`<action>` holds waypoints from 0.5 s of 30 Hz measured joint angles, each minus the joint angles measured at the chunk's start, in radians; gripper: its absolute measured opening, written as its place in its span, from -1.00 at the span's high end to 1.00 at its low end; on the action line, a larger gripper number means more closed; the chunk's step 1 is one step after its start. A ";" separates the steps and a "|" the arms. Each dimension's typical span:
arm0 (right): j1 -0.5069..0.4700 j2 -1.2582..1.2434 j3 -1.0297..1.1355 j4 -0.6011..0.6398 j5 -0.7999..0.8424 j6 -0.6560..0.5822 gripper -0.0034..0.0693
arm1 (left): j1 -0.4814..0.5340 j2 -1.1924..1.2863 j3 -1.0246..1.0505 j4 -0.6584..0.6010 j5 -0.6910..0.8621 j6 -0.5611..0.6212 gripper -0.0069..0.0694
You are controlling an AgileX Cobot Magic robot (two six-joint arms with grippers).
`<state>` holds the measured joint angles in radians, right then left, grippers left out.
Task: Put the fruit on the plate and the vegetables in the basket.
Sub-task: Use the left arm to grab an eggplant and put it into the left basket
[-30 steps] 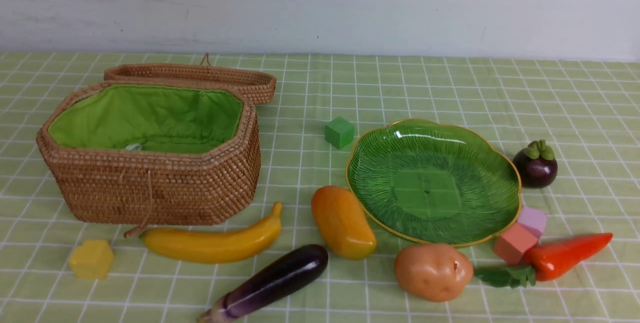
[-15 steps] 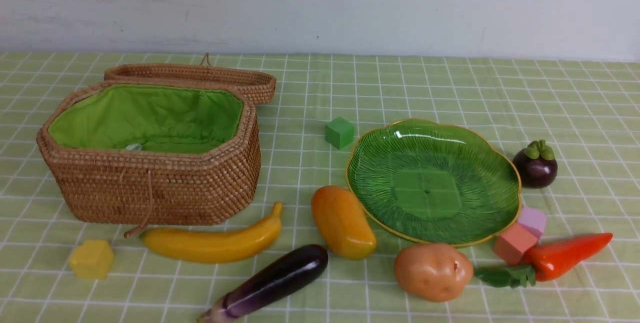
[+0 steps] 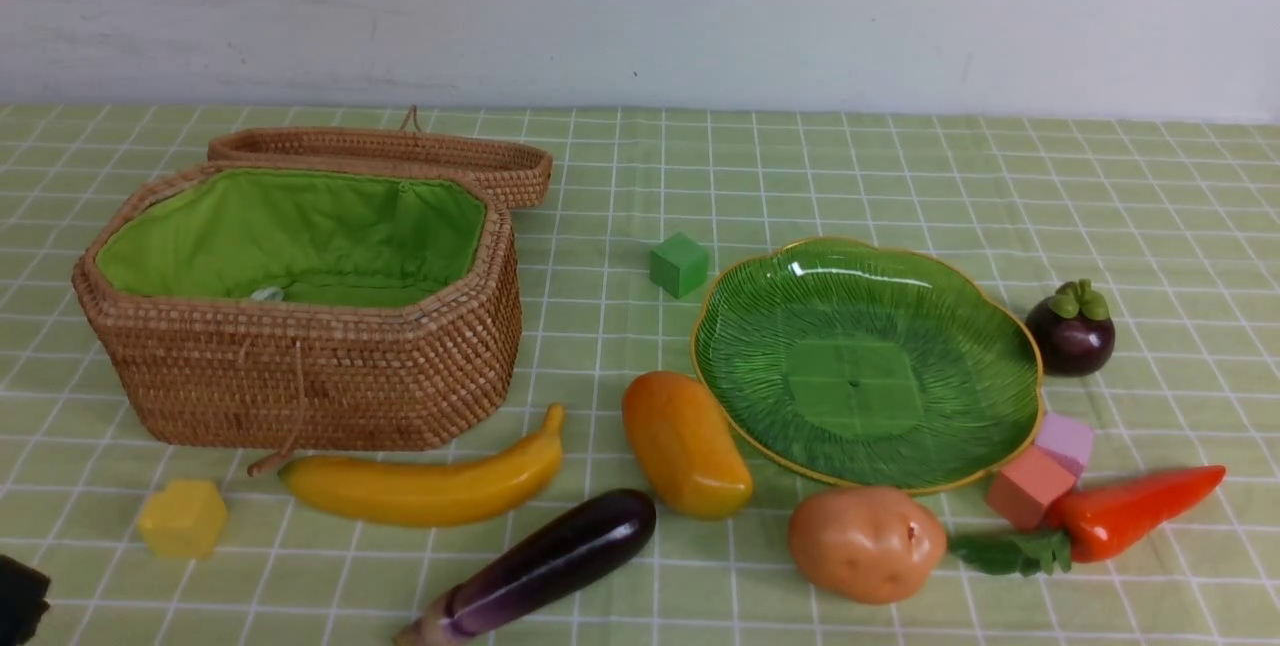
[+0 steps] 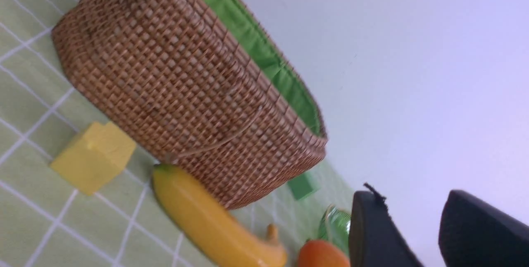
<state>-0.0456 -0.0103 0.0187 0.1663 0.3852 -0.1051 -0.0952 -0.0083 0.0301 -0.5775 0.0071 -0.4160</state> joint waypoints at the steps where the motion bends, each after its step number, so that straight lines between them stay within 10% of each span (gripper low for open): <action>1: 0.000 0.000 0.000 0.000 0.000 0.000 0.24 | 0.000 0.000 0.000 -0.019 -0.023 0.000 0.19; 15: 0.000 0.000 0.000 0.000 -0.009 0.000 0.24 | 0.000 0.056 -0.312 0.042 0.316 0.168 0.85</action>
<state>-0.0456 -0.0103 0.0187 0.1663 0.3760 -0.1051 -0.0952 0.0475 -0.2818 -0.5357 0.3234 -0.2476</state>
